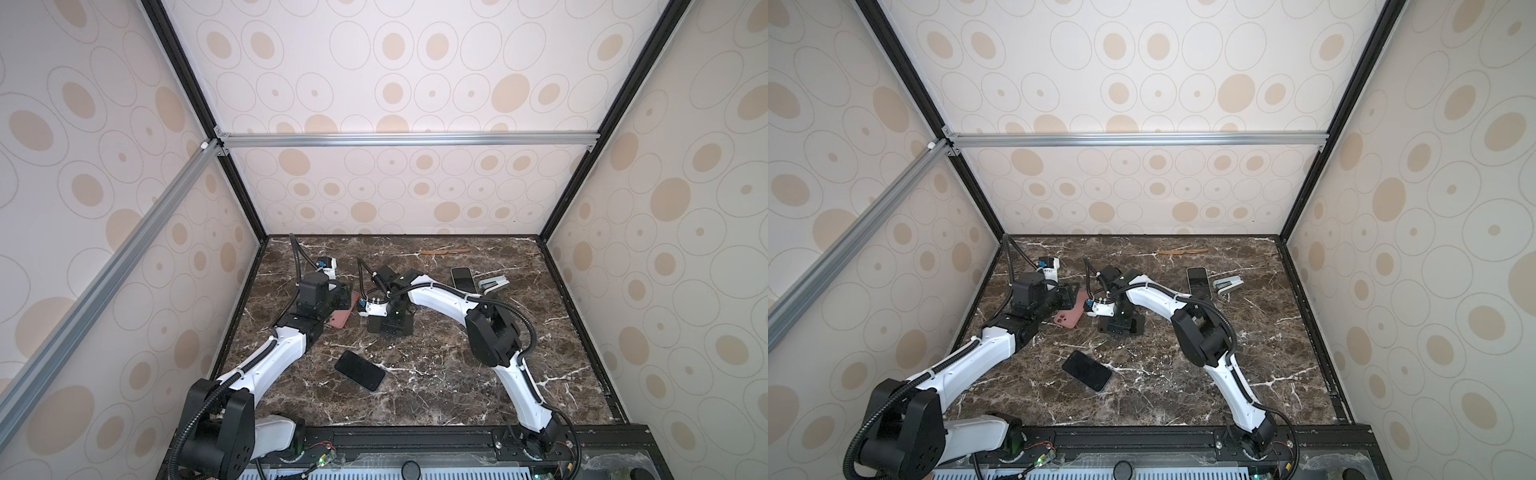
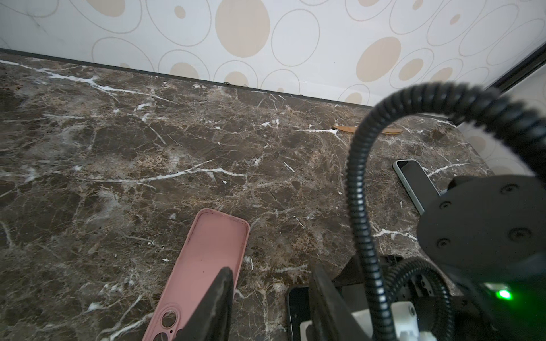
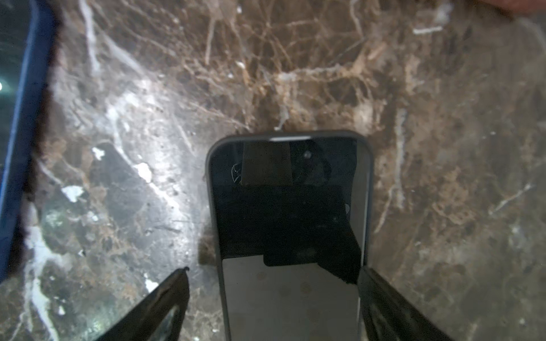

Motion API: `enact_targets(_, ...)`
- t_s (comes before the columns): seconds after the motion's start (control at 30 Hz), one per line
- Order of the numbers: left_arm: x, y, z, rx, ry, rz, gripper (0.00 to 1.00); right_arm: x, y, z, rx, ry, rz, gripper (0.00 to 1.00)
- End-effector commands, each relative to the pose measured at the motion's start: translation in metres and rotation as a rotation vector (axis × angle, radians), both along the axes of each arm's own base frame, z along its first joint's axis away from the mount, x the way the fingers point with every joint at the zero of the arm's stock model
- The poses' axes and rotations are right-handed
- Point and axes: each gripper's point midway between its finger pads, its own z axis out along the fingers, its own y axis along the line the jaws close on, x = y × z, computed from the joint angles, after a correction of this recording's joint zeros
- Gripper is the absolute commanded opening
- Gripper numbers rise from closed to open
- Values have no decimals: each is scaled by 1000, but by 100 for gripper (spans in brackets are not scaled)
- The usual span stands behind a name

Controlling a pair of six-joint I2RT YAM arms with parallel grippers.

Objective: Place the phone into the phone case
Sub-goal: 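Close the right gripper on the black phone while the left lowers at the pink case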

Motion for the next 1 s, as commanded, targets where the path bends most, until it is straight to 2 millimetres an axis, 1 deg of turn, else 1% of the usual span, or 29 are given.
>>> enact_targets(0.0,5,2,21,-41,-34,3,43,-3,-29,-22,-109,66,-75,90)
enact_targets(0.07,4,1,21,-49,-34,-2,43,-6,-29,-21,-104,77,-80,89)
enact_targets(0.17,3,2,20,-46,-33,1,43,-2,-27,-15,-81,57,-116,93)
enact_targets(0.27,3,4,21,-43,-41,8,43,2,-18,-7,-29,43,-130,93)
enact_targets(0.4,4,2,23,-59,-40,-2,43,-1,-23,-15,-32,139,-174,87)
enact_targets(0.47,3,2,26,-66,-46,-5,43,-1,-28,-23,-51,156,-205,87)
enact_targets(0.53,2,2,28,-68,-52,-6,43,1,-30,-27,-59,153,-229,88)
enact_targets(0.57,2,2,30,-68,-56,-5,43,2,-30,-26,-60,152,-240,88)
enact_targets(0.63,1,3,32,-67,-62,-5,43,4,-25,-18,-36,154,-268,88)
enact_targets(0.73,-1,3,34,-63,-70,-8,43,10,-22,-12,-3,141,-298,91)
enact_targets(0.77,-1,3,35,-64,-71,-9,43,11,-23,-14,-6,143,-300,92)
enact_targets(0.83,-2,2,35,-68,-70,-17,44,8,-29,-24,-42,157,-290,93)
enact_targets(0.97,-2,0,33,-71,-62,-31,44,-5,-40,-39,-125,211,-252,95)
